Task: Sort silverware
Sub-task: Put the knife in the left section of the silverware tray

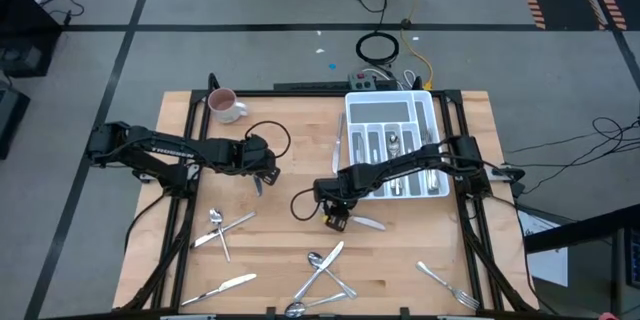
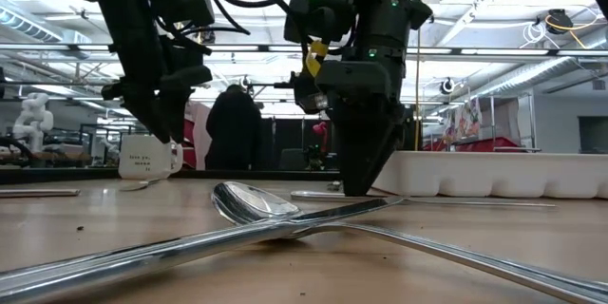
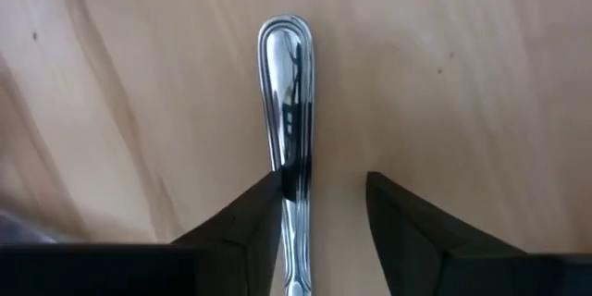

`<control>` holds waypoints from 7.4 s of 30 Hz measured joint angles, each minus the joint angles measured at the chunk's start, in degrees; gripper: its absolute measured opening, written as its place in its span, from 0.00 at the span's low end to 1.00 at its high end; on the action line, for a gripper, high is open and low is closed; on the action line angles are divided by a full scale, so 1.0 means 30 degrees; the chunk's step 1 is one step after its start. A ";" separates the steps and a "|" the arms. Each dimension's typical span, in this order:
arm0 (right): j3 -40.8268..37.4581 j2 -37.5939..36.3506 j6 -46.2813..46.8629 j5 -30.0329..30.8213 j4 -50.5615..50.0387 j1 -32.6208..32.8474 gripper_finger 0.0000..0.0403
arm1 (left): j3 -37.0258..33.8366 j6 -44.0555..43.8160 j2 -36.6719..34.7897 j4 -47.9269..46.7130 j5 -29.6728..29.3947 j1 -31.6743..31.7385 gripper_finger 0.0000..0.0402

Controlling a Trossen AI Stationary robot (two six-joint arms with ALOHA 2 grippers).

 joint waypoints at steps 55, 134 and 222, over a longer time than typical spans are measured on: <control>-0.3009 -0.0405 0.0016 0.0259 0.0805 0.1853 0.05 | 0.0000 0.0364 0.0000 0.0665 -0.0446 0.0000 0.39; -0.1253 0.0601 -0.0911 0.0759 -0.0243 0.1568 0.04 | -0.0007 0.0372 0.0007 0.0695 -0.0516 0.0000 0.39; -0.4353 -0.1931 0.1035 0.0404 0.0857 0.3502 0.01 | -0.0007 0.0873 0.0000 0.0846 -0.1055 0.0000 0.39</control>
